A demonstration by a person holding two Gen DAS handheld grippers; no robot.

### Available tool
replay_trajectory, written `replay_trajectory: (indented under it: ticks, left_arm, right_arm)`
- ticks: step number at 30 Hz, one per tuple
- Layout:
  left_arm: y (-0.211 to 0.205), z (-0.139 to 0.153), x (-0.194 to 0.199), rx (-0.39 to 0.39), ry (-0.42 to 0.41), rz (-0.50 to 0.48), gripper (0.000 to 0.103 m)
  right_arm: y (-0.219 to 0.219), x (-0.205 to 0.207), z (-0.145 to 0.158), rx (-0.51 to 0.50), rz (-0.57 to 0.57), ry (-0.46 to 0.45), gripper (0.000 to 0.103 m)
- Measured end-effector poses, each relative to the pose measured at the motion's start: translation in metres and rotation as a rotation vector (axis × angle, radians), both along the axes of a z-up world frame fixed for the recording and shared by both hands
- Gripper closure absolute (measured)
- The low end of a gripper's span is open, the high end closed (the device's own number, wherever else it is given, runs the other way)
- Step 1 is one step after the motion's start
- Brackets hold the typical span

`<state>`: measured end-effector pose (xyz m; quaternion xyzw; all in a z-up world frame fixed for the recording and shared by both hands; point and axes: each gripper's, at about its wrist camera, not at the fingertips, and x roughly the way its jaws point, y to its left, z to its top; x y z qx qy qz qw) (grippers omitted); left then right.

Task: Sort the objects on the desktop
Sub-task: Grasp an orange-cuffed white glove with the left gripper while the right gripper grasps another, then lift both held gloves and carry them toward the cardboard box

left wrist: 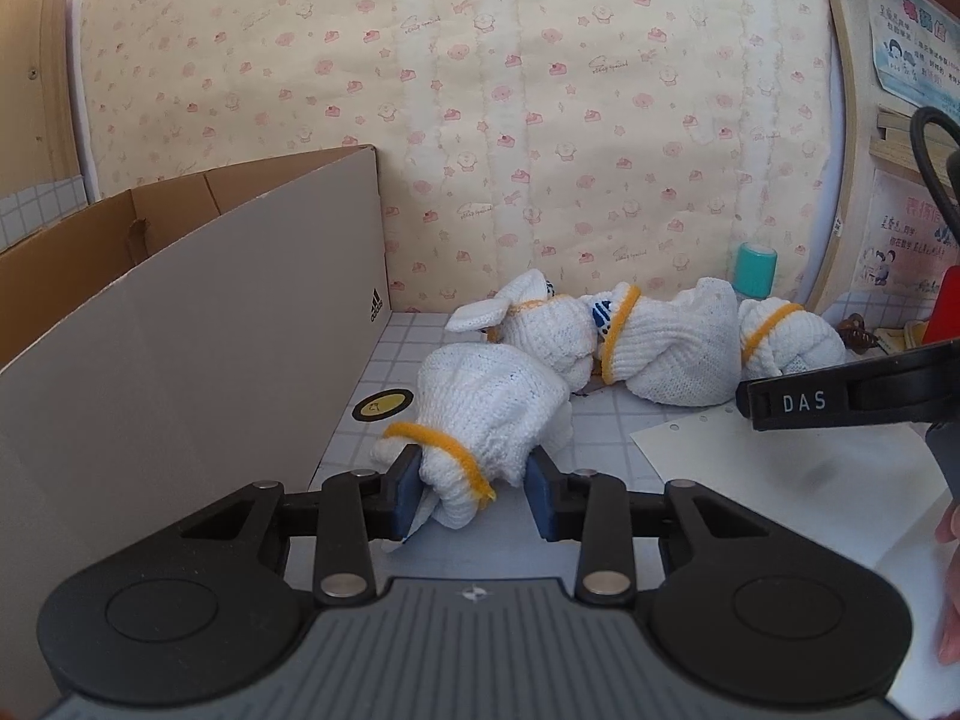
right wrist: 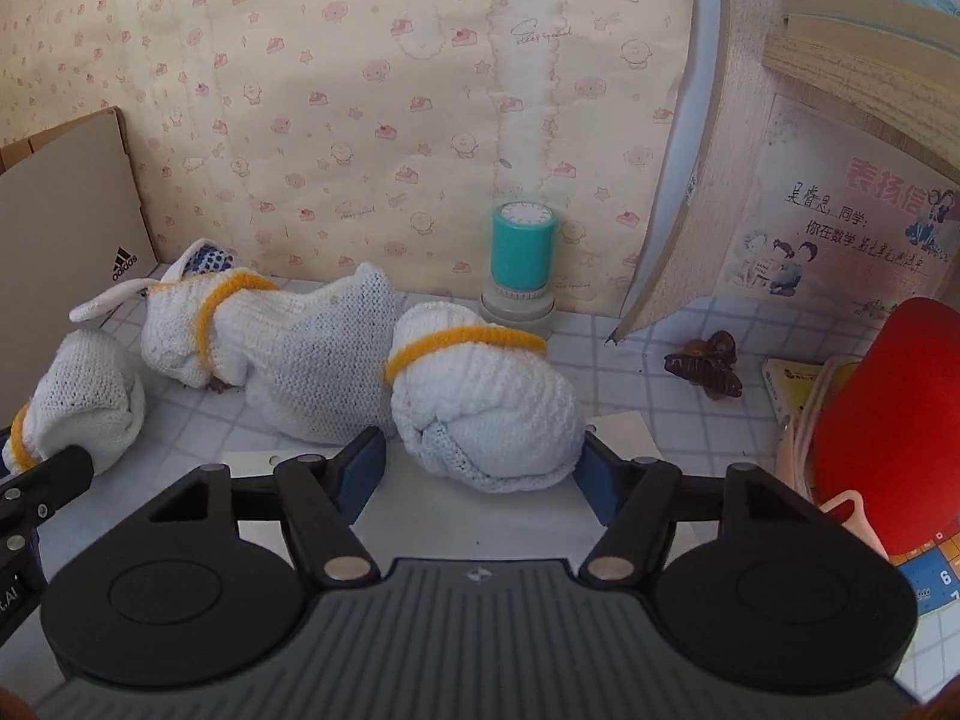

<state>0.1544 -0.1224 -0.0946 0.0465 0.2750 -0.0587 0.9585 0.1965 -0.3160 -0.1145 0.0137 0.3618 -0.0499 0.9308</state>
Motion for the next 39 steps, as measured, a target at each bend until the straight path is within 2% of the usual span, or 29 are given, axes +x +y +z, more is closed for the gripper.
replay_trajectory:
  ticks: [1,5,15,30,33,34,39]
  left_arm:
    - [0.0,0.0,0.0,0.001,0.001,0.001,0.065]
    - [0.001,0.0,0.0,-0.001,0.0,-0.001,0.065]
    - [0.001,0.004,-0.006,0.007,-0.021,0.002,0.065]
    - [0.004,0.032,-0.04,-0.019,-0.098,-0.005,0.065]
    - [0.006,0.036,-0.048,-0.021,-0.112,-0.008,0.07]
    - [0.007,0.037,-0.051,-0.016,-0.116,-0.005,0.075]
    - [0.007,0.035,-0.052,-0.005,-0.117,-0.008,0.075]
  right_arm:
    - [0.0,-0.002,0.001,-0.009,-0.007,-0.007,0.046]
    - [-0.001,-0.008,0.001,0.003,-0.014,-0.012,0.049]
    - [0.014,-0.038,0.015,-0.069,-0.001,-0.057,0.049]
    - [0.036,-0.109,0.059,-0.06,0.018,-0.157,0.049]
    - [0.039,-0.118,0.064,-0.06,0.024,-0.166,0.049]
    - [0.041,-0.121,0.066,-0.06,0.024,-0.172,0.049]
    - [0.045,-0.132,0.073,-0.06,0.027,-0.188,0.049]
